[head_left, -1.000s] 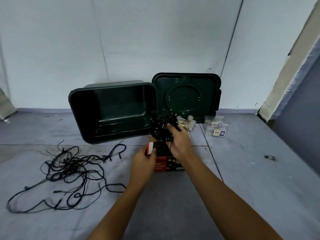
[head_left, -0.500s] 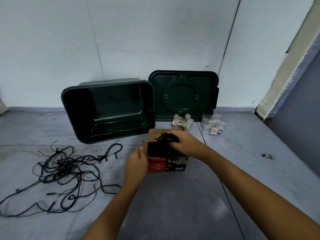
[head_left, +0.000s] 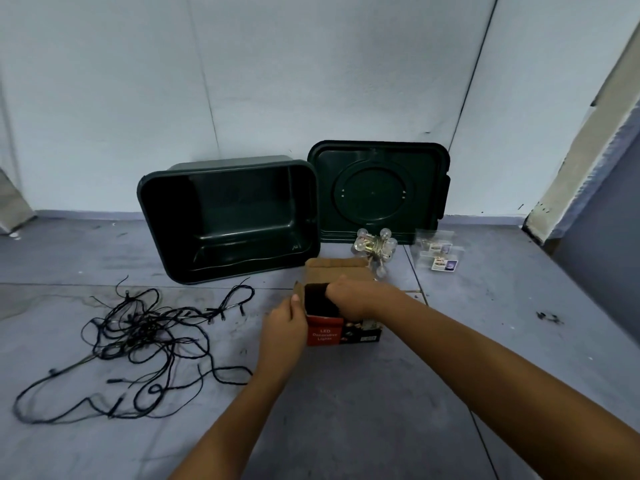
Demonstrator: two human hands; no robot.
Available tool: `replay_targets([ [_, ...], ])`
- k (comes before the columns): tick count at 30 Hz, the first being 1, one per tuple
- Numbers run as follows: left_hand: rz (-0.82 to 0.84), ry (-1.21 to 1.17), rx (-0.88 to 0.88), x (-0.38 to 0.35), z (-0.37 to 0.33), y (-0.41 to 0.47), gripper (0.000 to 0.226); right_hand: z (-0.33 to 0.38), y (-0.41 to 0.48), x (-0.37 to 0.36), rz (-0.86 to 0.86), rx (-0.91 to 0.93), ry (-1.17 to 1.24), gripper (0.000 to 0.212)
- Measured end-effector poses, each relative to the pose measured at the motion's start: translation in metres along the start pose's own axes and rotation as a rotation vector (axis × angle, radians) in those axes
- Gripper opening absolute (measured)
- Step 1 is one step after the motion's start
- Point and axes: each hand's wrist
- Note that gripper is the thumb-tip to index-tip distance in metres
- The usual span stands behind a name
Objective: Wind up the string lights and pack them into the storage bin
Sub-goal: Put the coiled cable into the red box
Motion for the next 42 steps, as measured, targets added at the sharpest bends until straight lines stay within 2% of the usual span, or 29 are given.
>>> replay_targets([
  [4, -0.001, 0.025, -0.006, 0.001, 0.001, 0.000, 0.036, -0.014, -0.003, 0.021, 0.120, -0.043, 0.279, 0.036],
  [6, -0.008, 0.018, 0.002, 0.001, 0.001, 0.000, 0.032, -0.021, -0.007, 0.033, 0.117, -0.059, 0.352, 0.046],
  [8, -0.013, 0.009, 0.008, 0.001, 0.001, 0.000, 0.031, -0.023, -0.010, 0.039, 0.058, -0.062, 0.364, 0.042],
  [12, -0.019, 0.004, 0.000, -0.001, 0.002, 0.000, 0.036, -0.009, -0.007, 0.019, -0.065, -0.034, 0.236, 0.024],
  [15, -0.018, 0.013, -0.007, 0.000, 0.001, -0.001, 0.035, 0.001, -0.001, -0.003, -0.083, -0.092, 0.235, 0.018],
  [23, 0.033, 0.030, -0.048, 0.001, 0.007, 0.002, 0.021, -0.003, -0.007, 0.011, -0.182, -0.120, 0.294, 0.022],
  [27, 0.037, 0.022, -0.045, 0.000, 0.007, 0.004, 0.022, -0.004, -0.023, 0.017, -0.322, -0.202, 0.360, 0.022],
  [29, 0.042, 0.013, -0.035, 0.000, 0.008, 0.005, 0.023, -0.003, -0.035, 0.007, -0.468, -0.262, 0.373, 0.022],
  [32, 0.055, -0.034, 0.006, -0.003, 0.012, 0.006, 0.025, 0.003, -0.049, -0.022, -0.745, -0.464, 0.417, 0.021],
  [35, 0.074, -0.080, 0.041, -0.007, 0.014, 0.007, 0.026, 0.012, -0.055, -0.043, -0.811, -0.628, 0.530, 0.029],
  [37, 0.093, -0.114, 0.056, -0.011, 0.013, 0.008, 0.024, 0.013, -0.054, -0.045, -0.841, -0.659, 0.581, 0.029],
  [42, 0.170, -0.175, 0.077, -0.035, -0.005, 0.020, 0.023, -0.012, -0.061, -0.034, -0.870, -0.735, 0.533, 0.027],
])
Point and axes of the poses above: each hand's wrist, its own y-axis towards the middle knuckle, its own x-axis out of the back of the hand, z = x × y, and after that the axes turned 11 degrees about -z, right-handed
